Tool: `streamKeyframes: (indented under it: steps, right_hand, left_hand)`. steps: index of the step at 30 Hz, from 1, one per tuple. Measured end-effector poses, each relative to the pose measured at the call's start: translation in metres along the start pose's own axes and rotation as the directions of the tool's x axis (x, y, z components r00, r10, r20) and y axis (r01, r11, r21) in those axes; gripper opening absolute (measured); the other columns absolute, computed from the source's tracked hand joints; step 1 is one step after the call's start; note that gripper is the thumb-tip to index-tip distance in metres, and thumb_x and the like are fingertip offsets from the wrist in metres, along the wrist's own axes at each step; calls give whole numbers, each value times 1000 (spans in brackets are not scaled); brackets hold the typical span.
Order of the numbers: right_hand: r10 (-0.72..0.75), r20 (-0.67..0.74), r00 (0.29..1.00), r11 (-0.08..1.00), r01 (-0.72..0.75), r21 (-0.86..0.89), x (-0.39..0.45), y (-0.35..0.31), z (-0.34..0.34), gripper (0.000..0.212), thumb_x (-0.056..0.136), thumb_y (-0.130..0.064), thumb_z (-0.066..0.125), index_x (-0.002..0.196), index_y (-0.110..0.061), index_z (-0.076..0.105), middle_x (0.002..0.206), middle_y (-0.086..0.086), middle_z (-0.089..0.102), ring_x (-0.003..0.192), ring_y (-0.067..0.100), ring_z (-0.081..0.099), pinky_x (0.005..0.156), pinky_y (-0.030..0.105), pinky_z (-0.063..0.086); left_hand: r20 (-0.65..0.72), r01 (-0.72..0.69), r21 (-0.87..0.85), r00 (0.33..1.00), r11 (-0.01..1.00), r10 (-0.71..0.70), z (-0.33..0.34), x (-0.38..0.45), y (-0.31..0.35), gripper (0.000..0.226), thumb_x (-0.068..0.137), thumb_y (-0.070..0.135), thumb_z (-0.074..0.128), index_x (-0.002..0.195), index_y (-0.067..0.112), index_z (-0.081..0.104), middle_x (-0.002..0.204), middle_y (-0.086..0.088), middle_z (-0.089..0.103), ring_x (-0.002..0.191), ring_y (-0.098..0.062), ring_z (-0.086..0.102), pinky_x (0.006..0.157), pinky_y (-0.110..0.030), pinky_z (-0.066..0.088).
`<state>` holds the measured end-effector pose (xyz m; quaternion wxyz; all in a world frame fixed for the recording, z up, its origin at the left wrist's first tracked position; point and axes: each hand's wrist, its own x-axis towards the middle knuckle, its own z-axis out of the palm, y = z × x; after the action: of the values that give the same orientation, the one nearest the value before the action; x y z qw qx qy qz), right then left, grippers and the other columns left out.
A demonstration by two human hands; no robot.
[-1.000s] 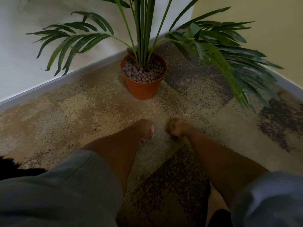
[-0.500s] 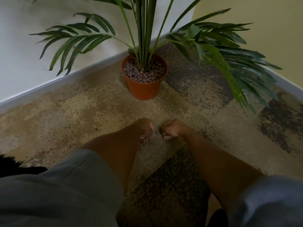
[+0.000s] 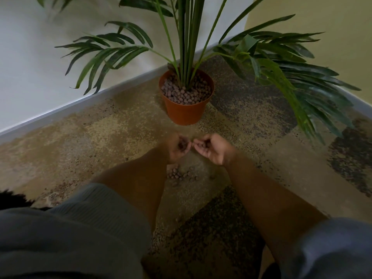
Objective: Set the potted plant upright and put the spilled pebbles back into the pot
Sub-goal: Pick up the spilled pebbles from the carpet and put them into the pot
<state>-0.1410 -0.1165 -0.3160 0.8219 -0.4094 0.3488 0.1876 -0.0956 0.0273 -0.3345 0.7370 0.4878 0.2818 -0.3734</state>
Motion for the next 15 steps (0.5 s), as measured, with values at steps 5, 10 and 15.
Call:
streamKeyframes:
  steps: [5, 10, 15]
  right_hand:
    - [-134, 61, 989, 946, 109, 305, -7, -35, 35, 23, 96, -10, 47, 111, 5, 56, 112, 23, 62, 103, 34, 65, 84, 40, 60]
    - [-222, 116, 968, 881, 148, 450, -21, -66, 69, 46, 101, -23, 39, 135, 7, 42, 133, 28, 49, 125, 38, 51, 109, 46, 43]
    - [-281, 192, 941, 831, 138, 538, -29, -81, 91, 52, 103, -23, 31, 146, 7, 31, 146, 28, 40, 135, 39, 43, 116, 49, 34]
  left_hand:
    - [-86, -224, -367, 975, 903, 207, 8, -15, 36, 28, 100, 19, 37, 76, 13, 50, 60, 0, 49, 57, -9, 47, 53, -15, 49]
    - [-102, -349, -510, 932, 786, 347, 34, -37, 83, 28, 101, 26, 43, 94, 6, 62, 89, -6, 62, 76, -13, 60, 61, -18, 57]
    - [-22, -353, -435, 924, 829, 382, 62, -54, 106, 37, 103, 21, 37, 127, 0, 54, 107, -11, 60, 69, -17, 50, 104, -32, 47]
